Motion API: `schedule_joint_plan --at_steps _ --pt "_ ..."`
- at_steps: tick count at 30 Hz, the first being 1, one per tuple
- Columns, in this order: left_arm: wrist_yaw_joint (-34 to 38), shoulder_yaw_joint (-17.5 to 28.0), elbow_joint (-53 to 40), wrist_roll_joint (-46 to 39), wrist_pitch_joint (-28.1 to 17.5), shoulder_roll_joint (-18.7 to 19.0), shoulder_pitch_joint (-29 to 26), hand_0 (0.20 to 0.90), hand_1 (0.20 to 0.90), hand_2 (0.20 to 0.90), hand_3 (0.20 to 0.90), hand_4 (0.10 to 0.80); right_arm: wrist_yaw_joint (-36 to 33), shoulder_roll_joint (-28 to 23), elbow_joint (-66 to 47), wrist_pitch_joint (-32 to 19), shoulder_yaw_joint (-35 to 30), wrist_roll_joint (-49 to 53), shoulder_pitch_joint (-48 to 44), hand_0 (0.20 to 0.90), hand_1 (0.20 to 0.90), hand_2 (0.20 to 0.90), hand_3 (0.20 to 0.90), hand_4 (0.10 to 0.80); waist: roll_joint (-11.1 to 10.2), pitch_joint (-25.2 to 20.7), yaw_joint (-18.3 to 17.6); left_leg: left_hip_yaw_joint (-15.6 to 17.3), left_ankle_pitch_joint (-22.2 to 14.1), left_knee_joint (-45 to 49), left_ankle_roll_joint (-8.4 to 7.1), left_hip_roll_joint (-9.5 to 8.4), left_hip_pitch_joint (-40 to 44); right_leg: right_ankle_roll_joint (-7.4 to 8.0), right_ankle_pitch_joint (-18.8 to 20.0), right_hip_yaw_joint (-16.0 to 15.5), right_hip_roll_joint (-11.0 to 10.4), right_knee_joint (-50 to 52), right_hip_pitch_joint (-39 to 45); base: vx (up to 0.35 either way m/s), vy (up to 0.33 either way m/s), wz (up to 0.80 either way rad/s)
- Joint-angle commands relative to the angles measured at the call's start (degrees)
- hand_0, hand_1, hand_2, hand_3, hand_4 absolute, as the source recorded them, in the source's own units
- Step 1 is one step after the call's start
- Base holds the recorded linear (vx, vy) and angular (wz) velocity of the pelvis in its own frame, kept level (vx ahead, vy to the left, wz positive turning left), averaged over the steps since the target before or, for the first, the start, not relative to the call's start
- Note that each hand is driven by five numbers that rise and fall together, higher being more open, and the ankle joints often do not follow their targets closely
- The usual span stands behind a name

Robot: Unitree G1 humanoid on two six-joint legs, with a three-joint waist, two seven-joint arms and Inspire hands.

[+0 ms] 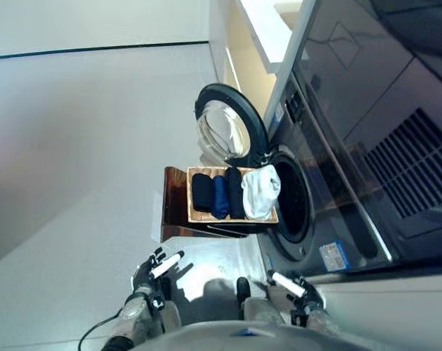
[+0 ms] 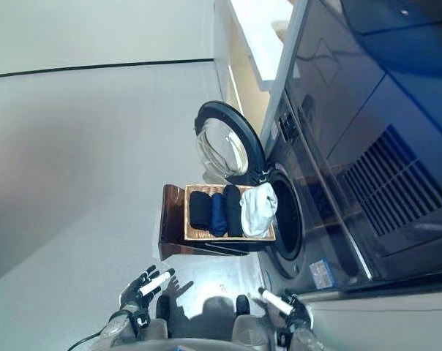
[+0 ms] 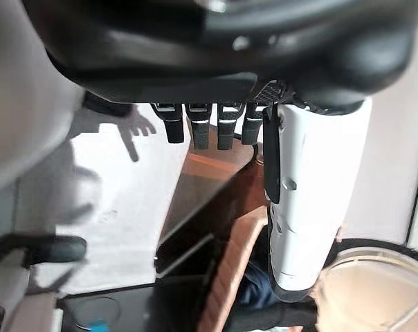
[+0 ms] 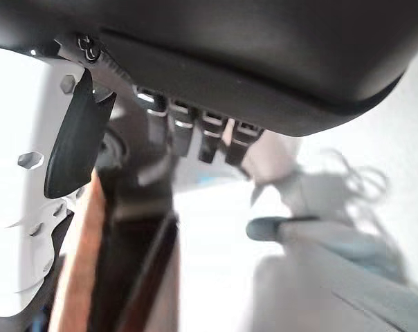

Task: Pick up the clothes and place them into the washing machine

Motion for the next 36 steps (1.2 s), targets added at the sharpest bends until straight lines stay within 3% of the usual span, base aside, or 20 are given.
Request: schedule_joint_plan --at_steps 1,3,5,7,14,18,20,21,23,24,27,29,34,36 --pt "-0.6 2.5 -4.3 -0.2 -3.8 1.3 -0.2 0.900 0.900 0.900 0.900 0.800 -1.6 -5.6 -1.7 -3.3 -2.6 -0.5 2.8 0.900 0.900 0.900 0.900 0.800 0.4 -4.5 -0.2 -5.0 11.6 -5.0 -2.89 1.25 -6.5 3.69 2.0 3.3 -3.6 -15.5 16.9 0.395 0.294 -0.58" --pt "-0.6 2.3 -4.1 0.2 -3.6 1.3 -0.2 0.900 0.900 0.900 0.900 0.800 -1.4 -5.2 -1.0 -3.0 -3.0 -0.6 2.7 0.900 0.900 0.900 0.900 0.800 0.0 -5.2 -0.2 -4.0 10.7 -3.8 -2.10 -0.09 -6.3 5.02 2.7 3.7 -6.0 -15.2 17.8 0.246 0.223 -0.48" --pt "-0.5 2.4 -4.2 0.9 -3.8 2.0 -0.7 0.900 0.900 0.900 0.900 0.800 -1.3 -4.5 0.1 -2.7 -3.9 0.1 2.1 0.900 0.900 0.900 0.900 0.800 -0.9 -6.0 0.0 -2.3 8.2 -1.1 -0.13 -2.15 -6.2 6.94 7.4 4.1 -9.0 -12.7 16.3 0.210 0.184 -0.33" --pt "-0.2 3.1 -5.0 0.6 -3.8 3.1 -0.7 0.900 0.900 0.900 0.900 0.800 -1.1 -4.1 -1.1 -2.5 -2.9 -0.1 1.4 0.900 0.900 0.900 0.900 0.800 -1.7 -6.5 0.1 -0.2 6.6 -0.5 0.96 -3.36 -5.3 7.96 11.6 5.0 -10.6 -10.9 14.0 0.129 0.146 -0.47" --pt "0.3 3.1 -4.5 2.1 -3.9 4.2 -1.4 0.900 0.900 0.900 0.900 0.800 -1.3 -2.8 -1.6 -2.2 -3.3 0.4 0.5 0.900 0.900 0.900 0.900 0.800 -2.6 -8.3 -0.7 2.3 2.0 2.6 3.09 -7.45 -4.8 9.94 24.5 4.0 -15.6 -11.4 14.6 0.140 0.132 -0.17" --pt "0.2 3.1 -4.2 2.4 -3.6 4.1 -0.9 0.900 0.900 0.900 0.900 0.800 -1.5 -3.0 -2.6 -2.2 -3.8 0.5 0.4 0.900 0.900 0.900 0.900 0.800 -2.2 -8.7 -0.5 3.3 0.0 2.1 4.76 -9.59 -2.8 9.26 29.8 1.8 -18.1 -8.6 13.4 0.122 0.185 -0.08" --pt "0.1 3.2 -4.1 2.3 -3.6 4.0 -0.7 0.900 0.900 0.900 0.900 0.800 -1.5 -3.1 -2.6 -2.1 -3.8 0.4 0.4 0.900 0.900 0.900 0.900 0.800 -1.8 -8.5 -0.4 3.4 -0.8 2.1 5.36 -10.10 -1.9 8.48 29.6 1.0 -18.5 -6.4 12.8 0.101 0.234 -0.23" --pt "-0.1 3.4 -4.6 2.3 -3.1 4.1 -0.4 0.900 0.900 0.900 0.900 0.800 -1.6 -3.1 -3.8 -2.2 -3.5 0.4 0.2 0.900 0.900 0.900 0.900 0.800 -1.0 -7.6 -0.8 3.3 -2.0 2.2 6.76 -10.79 -0.4 7.11 29.4 0.5 -18.0 -1.2 10.3 0.119 0.293 -0.30" --pt "-0.2 3.5 -4.7 2.6 -2.9 4.3 -0.4 0.900 0.900 0.900 0.900 0.800 -1.6 -3.0 -4.2 -2.3 -3.4 0.5 0.3 0.900 0.900 0.900 0.900 0.800 -0.7 -7.0 -1.1 3.4 -2.5 2.3 7.35 -11.17 0.6 6.60 28.7 -0.2 -17.7 0.9 9.4 0.129 0.257 -0.10" --pt "-0.3 3.9 -4.7 2.9 -2.7 4.6 -0.3 0.900 0.900 0.900 0.900 0.800 -1.4 -2.8 -5.2 -2.4 -2.9 0.4 0.6 0.900 0.900 0.900 0.900 0.800 -0.5 -6.4 -1.3 4.2 -3.5 1.6 7.76 -11.59 2.9 6.33 27.2 -3.7 -18.3 1.6 7.2 0.150 0.141 0.19" --pt "-0.3 4.3 -4.7 2.8 -2.7 4.8 -0.7 0.900 0.900 0.900 0.900 0.800 -1.4 -2.8 -5.8 -2.4 -2.9 0.5 0.6 0.900 0.900 0.900 0.900 0.800 -0.5 -5.6 -2.0 4.2 -4.2 1.0 7.30 -11.31 4.5 6.06 23.8 -6.6 -18.3 -1.0 5.2 0.144 0.054 0.00" --pt "0.1 4.2 -4.0 2.5 -3.0 4.9 -1.4 0.900 0.900 0.900 0.900 0.800 -1.7 -2.7 -5.6 -2.6 -3.2 1.3 0.4 0.900 0.900 0.900 0.900 0.800 -1.2 -4.8 -3.3 3.4 -5.4 0.5 6.07 -11.34 6.1 7.20 22.0 -8.0 -18.6 -9.7 2.8 0.223 -0.092 0.05" --pt "0.3 4.6 -2.8 2.9 -3.2 4.5 -1.6 0.900 0.900 0.900 0.900 0.800 -1.9 -2.3 -5.5 -2.6 -3.6 1.0 0.7 0.900 0.900 0.900 0.900 0.800 -2.1 -3.2 -5.7 1.9 -8.2 -1.4 4.36 -10.32 12.3 10.42 27.4 -8.7 -19.1 -20.2 -2.7 0.235 -0.079 -0.20" --pt "0.3 4.9 -2.8 3.0 -3.2 4.4 -1.3 0.900 0.900 0.900 0.900 0.800 -1.8 -2.1 -5.7 -2.5 -3.6 0.8 1.2 0.900 0.900 0.900 0.900 0.800 -2.5 -2.9 -6.1 1.2 -8.8 -2.2 3.85 -9.81 14.3 10.63 29.2 -7.8 -18.4 -21.0 -3.2 0.206 -0.081 0.27"
